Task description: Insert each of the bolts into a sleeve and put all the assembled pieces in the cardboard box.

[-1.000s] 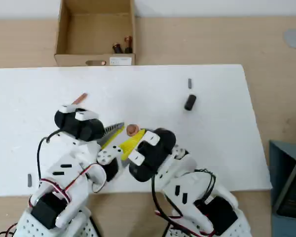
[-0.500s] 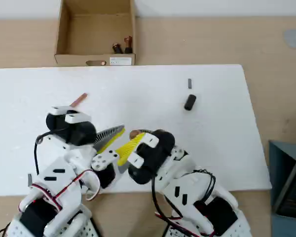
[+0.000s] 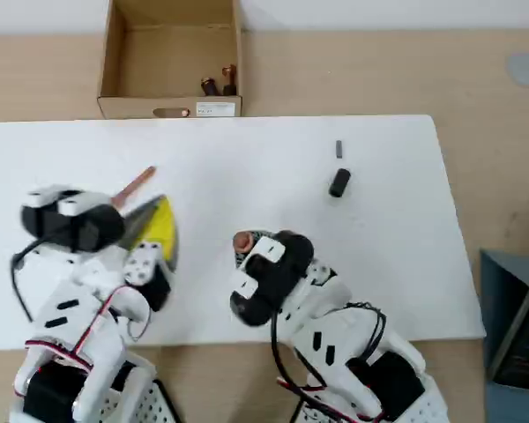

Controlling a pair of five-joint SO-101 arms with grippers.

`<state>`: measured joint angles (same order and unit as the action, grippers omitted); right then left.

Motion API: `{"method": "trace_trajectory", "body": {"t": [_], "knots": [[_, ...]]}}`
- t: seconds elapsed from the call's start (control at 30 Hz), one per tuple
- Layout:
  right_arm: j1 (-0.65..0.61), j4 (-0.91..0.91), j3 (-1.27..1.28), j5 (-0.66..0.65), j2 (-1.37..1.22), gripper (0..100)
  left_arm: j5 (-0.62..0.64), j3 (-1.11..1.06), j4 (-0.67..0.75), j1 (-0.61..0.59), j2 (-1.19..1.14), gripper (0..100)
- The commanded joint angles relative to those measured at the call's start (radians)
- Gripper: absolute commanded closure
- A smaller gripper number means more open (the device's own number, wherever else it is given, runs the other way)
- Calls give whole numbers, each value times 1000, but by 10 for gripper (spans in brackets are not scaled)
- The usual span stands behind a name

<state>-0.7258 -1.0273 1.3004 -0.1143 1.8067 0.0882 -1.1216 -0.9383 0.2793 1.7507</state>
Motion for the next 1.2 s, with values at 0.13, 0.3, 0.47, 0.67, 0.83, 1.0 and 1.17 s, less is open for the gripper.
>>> {"method": "trace_trajectory", "body": {"t": [0.13,0.3,0.47,0.67,0.83,1.0,1.17], "knots": [[232,-132,-47,-5,68,989,-9,-150,-2,-292,4,998],[257,-193,-133,-5,35,989,-9,-307,-2,-390,4,998],[260,-187,-311,0,-196,989,-9,-414,0,-430,4,998],[260,-184,-596,0,-565,989,-9,-493,5,-456,4,998],[260,-78,-750,0,-809,989,-9,-531,5,-456,4,998],[260,26,-857,0,-1006,989,-9,-537,5,-471,4,998],[260,163,-946,-8,-1184,989,-9,-535,5,-471,4,998]]}}
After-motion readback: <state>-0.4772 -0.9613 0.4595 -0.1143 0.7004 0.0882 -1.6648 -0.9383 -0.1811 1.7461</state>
